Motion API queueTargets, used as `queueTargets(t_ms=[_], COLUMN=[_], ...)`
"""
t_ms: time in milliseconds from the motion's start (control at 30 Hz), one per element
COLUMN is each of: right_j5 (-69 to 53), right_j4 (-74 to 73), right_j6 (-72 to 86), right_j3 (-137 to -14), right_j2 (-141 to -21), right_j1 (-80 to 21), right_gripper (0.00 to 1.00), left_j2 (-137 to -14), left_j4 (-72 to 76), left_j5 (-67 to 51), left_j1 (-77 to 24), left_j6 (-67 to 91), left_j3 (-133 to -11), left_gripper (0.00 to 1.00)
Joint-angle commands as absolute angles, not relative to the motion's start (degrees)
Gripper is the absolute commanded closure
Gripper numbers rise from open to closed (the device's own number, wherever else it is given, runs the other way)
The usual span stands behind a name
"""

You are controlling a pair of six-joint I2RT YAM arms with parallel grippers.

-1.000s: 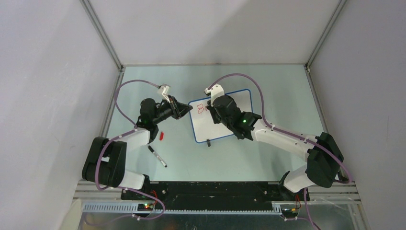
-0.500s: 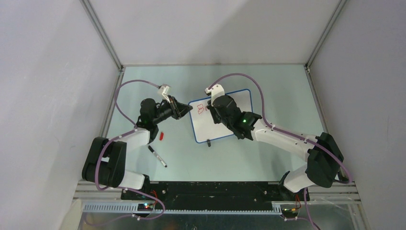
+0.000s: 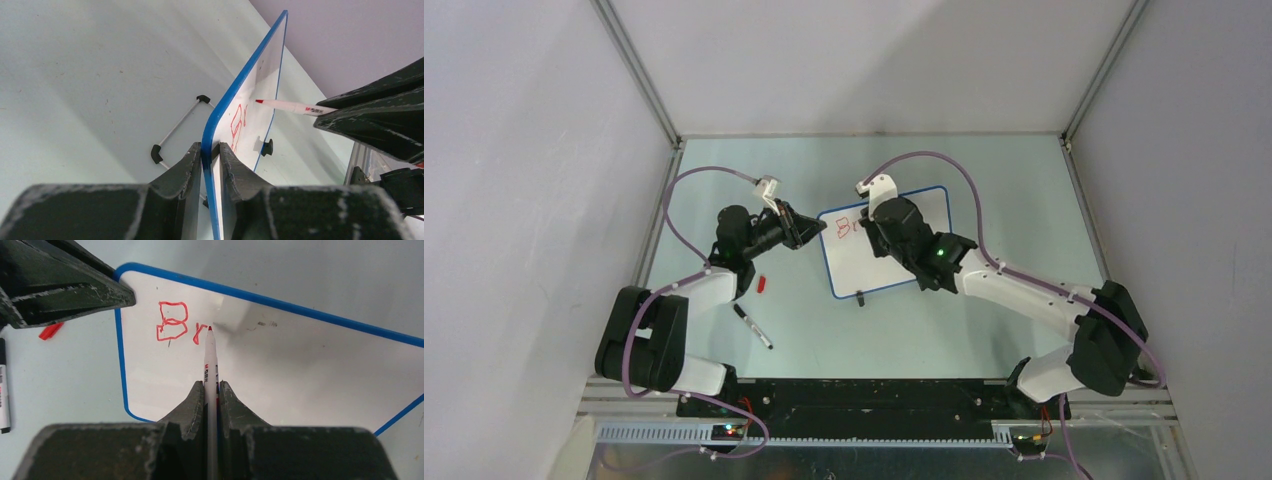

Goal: Write a sentence on the whiteboard

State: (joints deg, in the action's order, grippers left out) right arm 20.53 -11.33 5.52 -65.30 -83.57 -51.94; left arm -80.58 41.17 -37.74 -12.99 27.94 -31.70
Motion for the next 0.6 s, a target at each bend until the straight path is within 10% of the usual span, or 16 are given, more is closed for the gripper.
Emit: queueTargets(t_ms=[0,567], right_j5=[20.92,23.92], right_j4=[-9.96,-1.10], right_j6=[5.37,6.42], right_j3=[-65.61,-57.38], right_j2=[-78.61,-74.00], right_j1=[-51.71,-50.40], right_gripper=[1.00,1.00], left_j2=[-78.96,-79.83], left_j4=[41.31,41.61], left_j5=[-39.50,-39.29], left_j1=[-13.90,-13.89], left_j6=[26.63,26.77], left_j3=[-32.68,-32.89], left_gripper=[0.78,0.81])
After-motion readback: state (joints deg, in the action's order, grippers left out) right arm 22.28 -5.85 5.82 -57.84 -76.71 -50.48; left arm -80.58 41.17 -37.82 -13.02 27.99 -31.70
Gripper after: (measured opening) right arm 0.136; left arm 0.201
